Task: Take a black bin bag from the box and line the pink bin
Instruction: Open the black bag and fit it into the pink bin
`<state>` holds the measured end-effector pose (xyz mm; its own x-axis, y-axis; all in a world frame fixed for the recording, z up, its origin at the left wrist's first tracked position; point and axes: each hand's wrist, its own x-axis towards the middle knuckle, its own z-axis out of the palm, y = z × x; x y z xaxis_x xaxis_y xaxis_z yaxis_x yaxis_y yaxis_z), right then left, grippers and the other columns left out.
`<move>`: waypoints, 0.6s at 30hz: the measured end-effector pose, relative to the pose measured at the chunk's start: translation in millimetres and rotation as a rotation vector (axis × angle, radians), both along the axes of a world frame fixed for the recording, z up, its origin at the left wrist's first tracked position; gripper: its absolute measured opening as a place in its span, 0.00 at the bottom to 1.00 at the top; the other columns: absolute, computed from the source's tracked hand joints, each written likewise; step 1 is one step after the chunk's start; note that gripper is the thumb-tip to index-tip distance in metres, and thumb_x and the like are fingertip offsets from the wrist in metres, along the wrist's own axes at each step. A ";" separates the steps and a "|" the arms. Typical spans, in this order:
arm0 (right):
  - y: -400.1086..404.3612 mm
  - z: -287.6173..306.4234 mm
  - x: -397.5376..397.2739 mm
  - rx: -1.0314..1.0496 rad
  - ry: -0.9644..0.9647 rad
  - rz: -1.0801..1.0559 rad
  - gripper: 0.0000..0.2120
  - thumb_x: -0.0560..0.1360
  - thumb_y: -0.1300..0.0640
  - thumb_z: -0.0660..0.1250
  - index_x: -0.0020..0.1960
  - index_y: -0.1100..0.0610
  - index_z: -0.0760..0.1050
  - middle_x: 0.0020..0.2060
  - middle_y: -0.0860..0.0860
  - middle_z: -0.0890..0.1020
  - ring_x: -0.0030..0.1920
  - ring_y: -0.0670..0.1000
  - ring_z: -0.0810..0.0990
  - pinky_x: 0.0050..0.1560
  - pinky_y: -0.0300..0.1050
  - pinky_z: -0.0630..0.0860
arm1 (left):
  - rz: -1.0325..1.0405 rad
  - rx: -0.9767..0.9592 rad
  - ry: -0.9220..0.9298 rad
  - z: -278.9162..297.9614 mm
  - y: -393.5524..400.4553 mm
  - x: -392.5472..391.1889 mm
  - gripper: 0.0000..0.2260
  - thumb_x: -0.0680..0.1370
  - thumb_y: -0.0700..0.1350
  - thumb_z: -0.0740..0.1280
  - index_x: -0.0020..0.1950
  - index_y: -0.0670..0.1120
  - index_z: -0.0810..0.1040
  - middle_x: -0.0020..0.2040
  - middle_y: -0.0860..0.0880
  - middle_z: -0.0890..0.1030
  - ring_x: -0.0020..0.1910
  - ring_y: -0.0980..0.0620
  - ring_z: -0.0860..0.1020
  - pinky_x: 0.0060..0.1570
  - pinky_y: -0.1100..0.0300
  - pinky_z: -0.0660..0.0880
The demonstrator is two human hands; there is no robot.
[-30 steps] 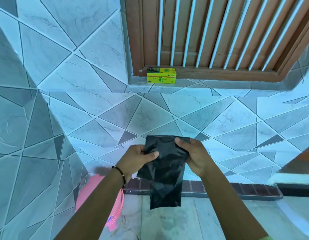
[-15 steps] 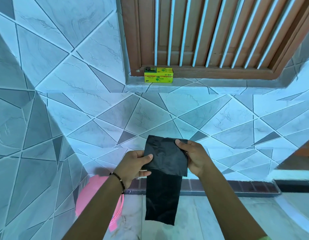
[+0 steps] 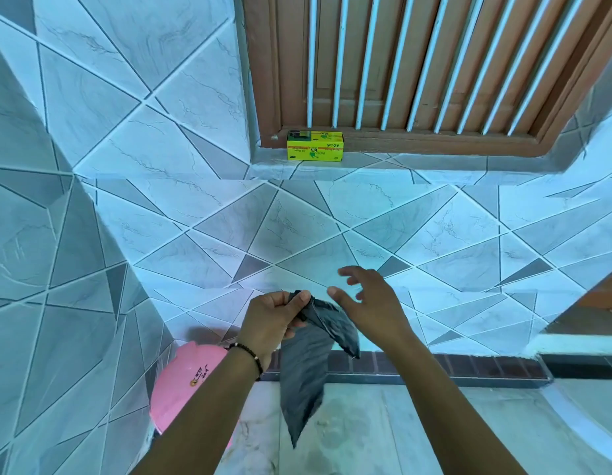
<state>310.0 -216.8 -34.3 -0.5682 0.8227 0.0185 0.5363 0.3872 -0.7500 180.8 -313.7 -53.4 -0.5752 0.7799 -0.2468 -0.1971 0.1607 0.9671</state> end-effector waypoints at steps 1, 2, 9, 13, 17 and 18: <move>-5.3 3.5 -0.8 -0.003 0.055 0.042 0.13 0.72 0.45 0.68 0.54 0.47 0.76 0.52 0.46 0.77 0.48 0.46 0.76 0.52 0.44 0.73 | 0.012 -0.004 0.014 -0.9 0.3 0.6 0.11 0.71 0.48 0.71 0.31 0.46 0.76 0.23 0.54 0.78 0.23 0.58 0.73 0.27 0.65 0.68; -9.1 6.1 -1.6 -0.039 0.083 0.088 0.10 0.70 0.45 0.70 0.48 0.47 0.78 0.48 0.45 0.79 0.44 0.43 0.77 0.47 0.42 0.73 | 0.025 -0.010 0.029 -1.4 0.5 1.4 0.12 0.71 0.49 0.71 0.30 0.46 0.75 0.22 0.54 0.77 0.22 0.59 0.72 0.27 0.65 0.68; -12.9 3.4 -10.5 -0.219 0.126 0.220 0.08 0.66 0.57 0.75 0.33 0.50 0.76 0.30 0.46 0.79 0.26 0.38 0.73 0.34 0.38 0.70 | -0.002 0.016 -0.015 -1.5 -3.8 3.1 0.12 0.71 0.48 0.71 0.29 0.45 0.76 0.22 0.52 0.77 0.23 0.58 0.72 0.25 0.67 0.69; -5.4 0.8 -8.7 -0.260 0.229 0.053 0.09 0.68 0.60 0.72 0.32 0.52 0.77 0.28 0.48 0.78 0.29 0.47 0.73 0.34 0.41 0.69 | -0.008 0.031 -0.054 -4.3 -4.8 -1.5 0.06 0.71 0.46 0.70 0.37 0.45 0.79 0.26 0.53 0.81 0.27 0.59 0.76 0.28 0.67 0.73; 4.5 0.0 -2.8 -0.424 0.408 -0.151 0.09 0.72 0.66 0.68 0.34 0.58 0.76 0.29 0.53 0.78 0.30 0.52 0.74 0.31 0.41 0.72 | 0.083 0.037 -0.080 -10.0 -9.5 -9.7 0.06 0.72 0.45 0.70 0.37 0.45 0.79 0.26 0.53 0.80 0.26 0.60 0.76 0.27 0.68 0.73; 7.6 0.0 -0.3 -0.484 0.475 -0.213 0.09 0.73 0.66 0.67 0.35 0.59 0.75 0.29 0.54 0.78 0.30 0.52 0.74 0.30 0.41 0.73 | 0.107 0.031 -0.097 -12.2 -12.1 -12.7 0.06 0.72 0.45 0.70 0.36 0.45 0.79 0.27 0.53 0.80 0.26 0.60 0.75 0.27 0.68 0.73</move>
<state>309.7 -209.2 -34.4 -0.4153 0.8935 -0.1711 0.1355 -0.1253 -0.9828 168.1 -325.8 -65.7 -0.6298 0.7237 -0.2822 -0.3041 0.1046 0.9469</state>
